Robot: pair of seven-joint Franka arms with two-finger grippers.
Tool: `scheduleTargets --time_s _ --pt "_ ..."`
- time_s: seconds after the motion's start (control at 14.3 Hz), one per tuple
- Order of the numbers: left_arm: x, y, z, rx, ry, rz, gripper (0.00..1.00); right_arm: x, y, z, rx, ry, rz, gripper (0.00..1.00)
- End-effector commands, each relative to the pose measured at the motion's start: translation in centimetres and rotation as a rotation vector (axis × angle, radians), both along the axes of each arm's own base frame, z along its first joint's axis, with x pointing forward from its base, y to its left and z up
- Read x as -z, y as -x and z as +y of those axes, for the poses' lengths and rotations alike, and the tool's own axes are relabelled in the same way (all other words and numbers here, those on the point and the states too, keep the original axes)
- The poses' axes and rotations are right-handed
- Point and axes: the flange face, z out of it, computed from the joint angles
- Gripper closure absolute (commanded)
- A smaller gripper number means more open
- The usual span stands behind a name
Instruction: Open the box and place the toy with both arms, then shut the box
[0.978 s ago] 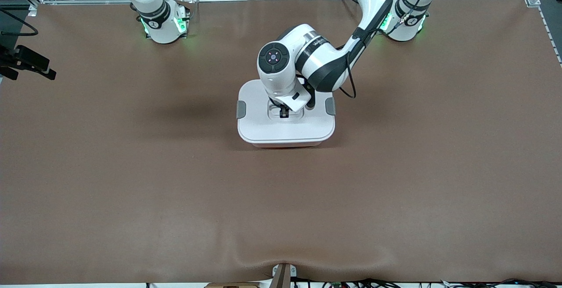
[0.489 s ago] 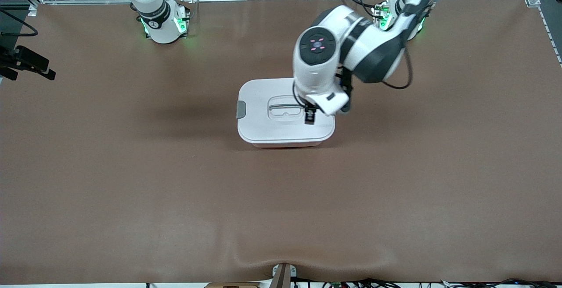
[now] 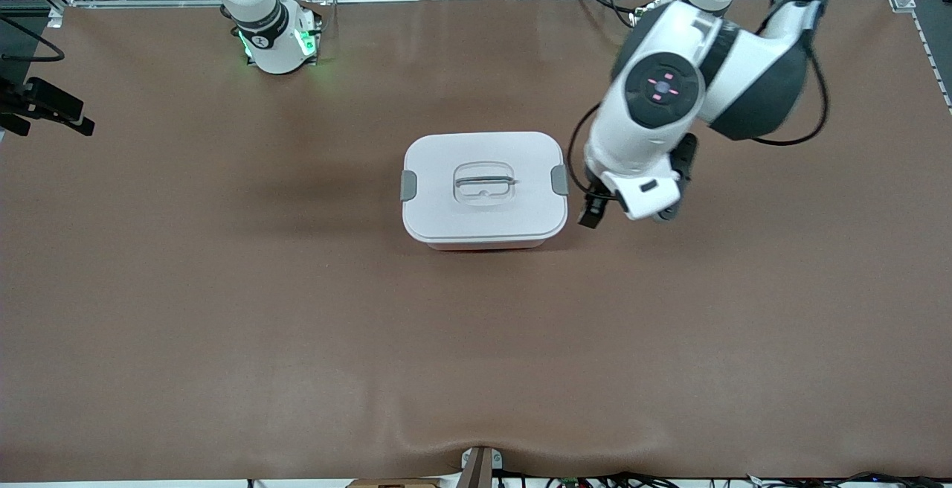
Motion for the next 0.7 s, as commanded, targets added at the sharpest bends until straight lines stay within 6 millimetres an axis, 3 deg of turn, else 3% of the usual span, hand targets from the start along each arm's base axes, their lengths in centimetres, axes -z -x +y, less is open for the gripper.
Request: scheduleTargets --time_s 0.0,0.42,0.49,0.63 --pt "-2.8 -0.7 5.9 0.146 0.032 0.023 0.00 -0.2 0.2 -0.3 -0.008 0.012 0.003 0.00" --pt "-6.6 -3.8 19.4 0.407 0.114 -0.026 0.00 -0.3 0.2 -0.2 -0.011 0.012 0.001 0.00" --pt "-7.2 -4.1 22.2 0.482 0.129 -0.037 0.00 -0.2 0.2 -0.3 -0.006 0.012 0.003 0.00" --pt "-9.1 -3.7 25.5 0.627 0.135 -0.062 0.00 -0.3 0.2 -0.3 -0.008 0.012 0.001 0.00"
